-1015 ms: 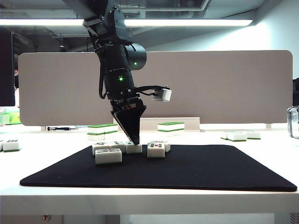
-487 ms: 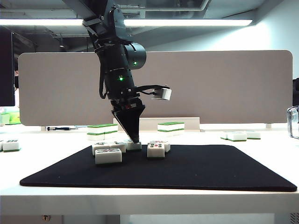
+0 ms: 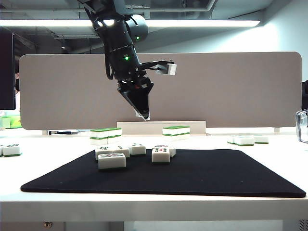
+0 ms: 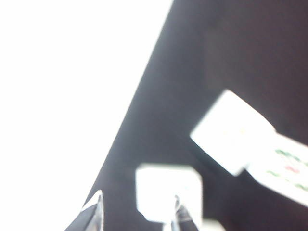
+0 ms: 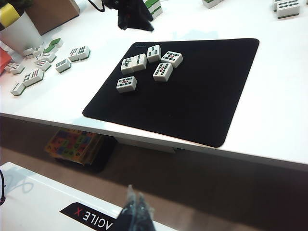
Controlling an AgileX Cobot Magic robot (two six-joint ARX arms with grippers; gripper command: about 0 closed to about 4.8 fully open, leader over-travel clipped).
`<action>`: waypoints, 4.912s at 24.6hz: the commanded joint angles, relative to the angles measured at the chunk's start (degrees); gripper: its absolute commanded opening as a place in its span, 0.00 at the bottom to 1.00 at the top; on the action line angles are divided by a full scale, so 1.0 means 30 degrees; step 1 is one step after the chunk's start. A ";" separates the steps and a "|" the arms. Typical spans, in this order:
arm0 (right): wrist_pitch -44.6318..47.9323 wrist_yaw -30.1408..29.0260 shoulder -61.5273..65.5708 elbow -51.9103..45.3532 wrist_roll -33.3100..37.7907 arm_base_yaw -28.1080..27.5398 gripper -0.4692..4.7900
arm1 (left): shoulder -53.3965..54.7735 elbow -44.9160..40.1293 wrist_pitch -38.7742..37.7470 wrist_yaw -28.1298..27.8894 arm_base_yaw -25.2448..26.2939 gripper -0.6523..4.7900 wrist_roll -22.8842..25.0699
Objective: Align six mahjong tiles in a row on the table.
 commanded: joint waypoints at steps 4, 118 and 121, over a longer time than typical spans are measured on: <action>0.0160 0.0015 -0.0226 0.0051 -0.0044 0.0022 0.09 | 0.1603 -0.0109 0.2565 -0.1457 0.0000 0.34 -0.1239; 0.0175 0.0882 -0.0226 0.0051 -0.0051 0.0022 0.09 | 0.3009 0.3519 -0.4182 0.1115 0.0306 0.51 -0.2601; 0.0175 0.0867 -0.0226 0.0051 -0.0051 0.0022 0.09 | 0.3075 0.3512 -0.4262 0.1100 0.0299 0.51 -0.2543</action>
